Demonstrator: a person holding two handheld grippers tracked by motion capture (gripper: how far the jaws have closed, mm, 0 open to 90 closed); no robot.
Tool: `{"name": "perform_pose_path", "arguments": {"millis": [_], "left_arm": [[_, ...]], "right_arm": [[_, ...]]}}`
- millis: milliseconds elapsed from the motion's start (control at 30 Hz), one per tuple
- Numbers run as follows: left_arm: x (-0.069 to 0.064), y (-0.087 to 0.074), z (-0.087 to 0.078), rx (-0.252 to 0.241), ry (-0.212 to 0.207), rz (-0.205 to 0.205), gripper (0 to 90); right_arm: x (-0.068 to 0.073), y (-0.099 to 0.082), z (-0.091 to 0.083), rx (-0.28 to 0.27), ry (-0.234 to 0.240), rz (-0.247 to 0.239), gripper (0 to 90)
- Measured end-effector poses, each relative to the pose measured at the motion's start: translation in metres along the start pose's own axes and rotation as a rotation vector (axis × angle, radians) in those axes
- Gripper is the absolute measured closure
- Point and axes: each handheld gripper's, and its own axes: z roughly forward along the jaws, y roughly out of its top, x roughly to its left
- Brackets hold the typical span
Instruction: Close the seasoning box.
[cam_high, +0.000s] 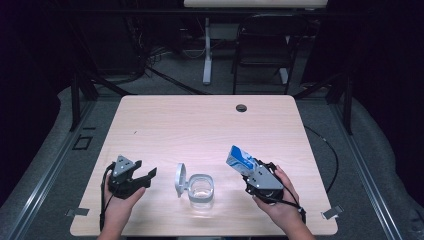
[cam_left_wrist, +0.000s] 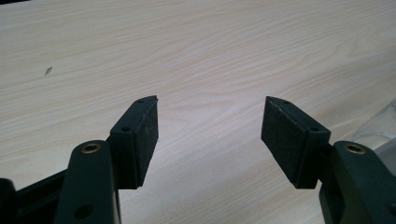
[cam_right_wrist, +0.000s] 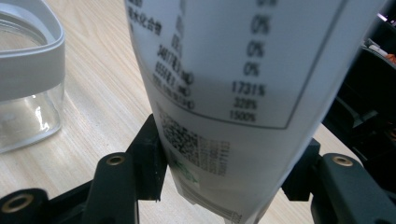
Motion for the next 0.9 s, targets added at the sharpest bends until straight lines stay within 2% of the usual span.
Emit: {"name": "perform_pose_path", "arguments": {"millis": [200,467,900], "left_arm": [[0.0009,0.0003,-0.001,-0.008,-0.002,-0.009,37.2],[0.0013,0.0,-0.0008,-0.007,-0.003,-0.01,37.2],[0.0023,-0.0003,-0.0008,-0.003,-0.012,-0.021,37.2]], "right_arm": [[0.0012,0.0028,0.0011,0.007,-0.016,-0.039,44.3],[0.0011,0.0049,0.0016,0.013,-0.031,-0.06,44.3],[0.0018,0.0095,0.0039,0.037,-0.06,-0.138,44.3]]}}
